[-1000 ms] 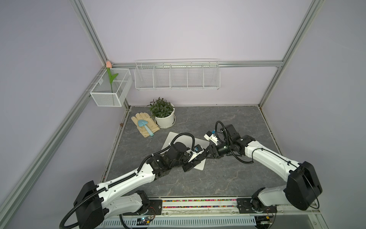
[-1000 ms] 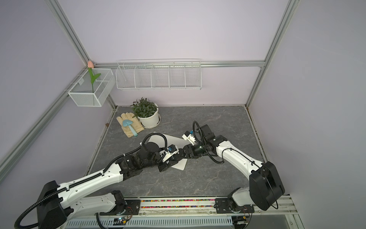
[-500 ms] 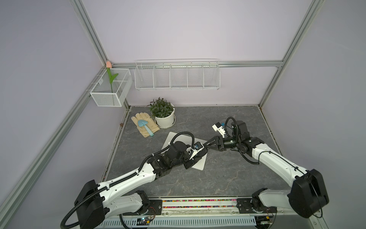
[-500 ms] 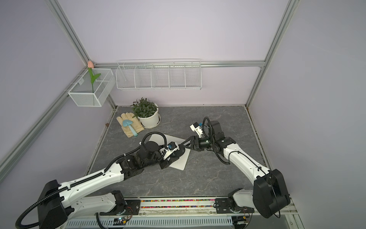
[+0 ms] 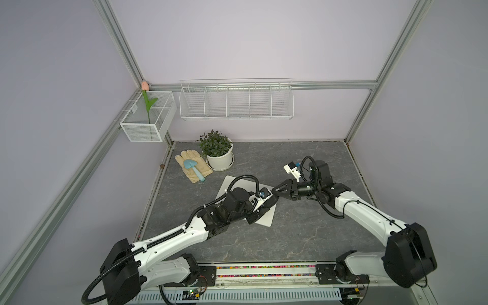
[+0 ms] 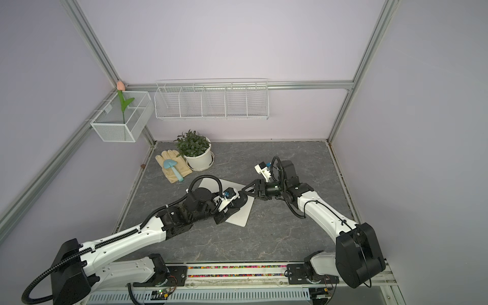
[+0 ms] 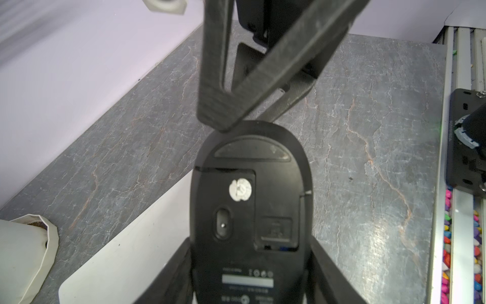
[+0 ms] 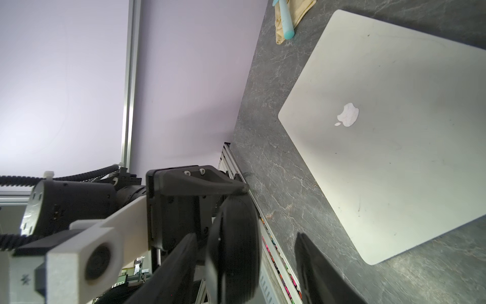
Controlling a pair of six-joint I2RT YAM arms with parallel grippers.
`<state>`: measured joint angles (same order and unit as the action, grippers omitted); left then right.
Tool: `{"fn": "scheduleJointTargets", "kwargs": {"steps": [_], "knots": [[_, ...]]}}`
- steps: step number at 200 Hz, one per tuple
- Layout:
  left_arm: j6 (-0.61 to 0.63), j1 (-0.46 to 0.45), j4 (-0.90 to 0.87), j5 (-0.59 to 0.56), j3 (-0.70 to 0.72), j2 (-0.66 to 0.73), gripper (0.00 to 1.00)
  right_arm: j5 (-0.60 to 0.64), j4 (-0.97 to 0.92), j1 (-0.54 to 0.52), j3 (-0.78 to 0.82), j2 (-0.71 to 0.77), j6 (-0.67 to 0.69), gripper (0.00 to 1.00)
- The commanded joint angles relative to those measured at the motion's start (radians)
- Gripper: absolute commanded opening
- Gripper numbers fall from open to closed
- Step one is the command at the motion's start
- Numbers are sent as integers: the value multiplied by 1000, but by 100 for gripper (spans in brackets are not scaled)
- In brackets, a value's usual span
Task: Insert the wireless mouse receiver into the laptop
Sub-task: Close the lid on the mouse.
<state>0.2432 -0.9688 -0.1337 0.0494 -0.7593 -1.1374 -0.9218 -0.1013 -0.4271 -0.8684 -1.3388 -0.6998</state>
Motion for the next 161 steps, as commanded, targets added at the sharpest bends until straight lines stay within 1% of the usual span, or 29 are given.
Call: {"fn": "scheduleJointTargets", "kwargs": {"steps": [1,61,92,130,146,161], "knots": [[-36,-1,57,-11,-22,10,17,-16,31,-11,29,-9,-25,61],[-89,-1,115,-20,-22,-11,16,-49,188,-20,87,-5,-119,53],[-97,-1,121,-27,-20,-19,16,-61,251,-19,101,3,-150,52],[-108,-1,129,-37,-13,-22,16,-59,375,4,128,17,-233,56],[-110,-1,131,-39,-7,-24,16,-50,407,17,138,27,-257,60],[-112,-1,131,-37,-5,-28,16,-42,416,29,144,36,-264,62]]}}
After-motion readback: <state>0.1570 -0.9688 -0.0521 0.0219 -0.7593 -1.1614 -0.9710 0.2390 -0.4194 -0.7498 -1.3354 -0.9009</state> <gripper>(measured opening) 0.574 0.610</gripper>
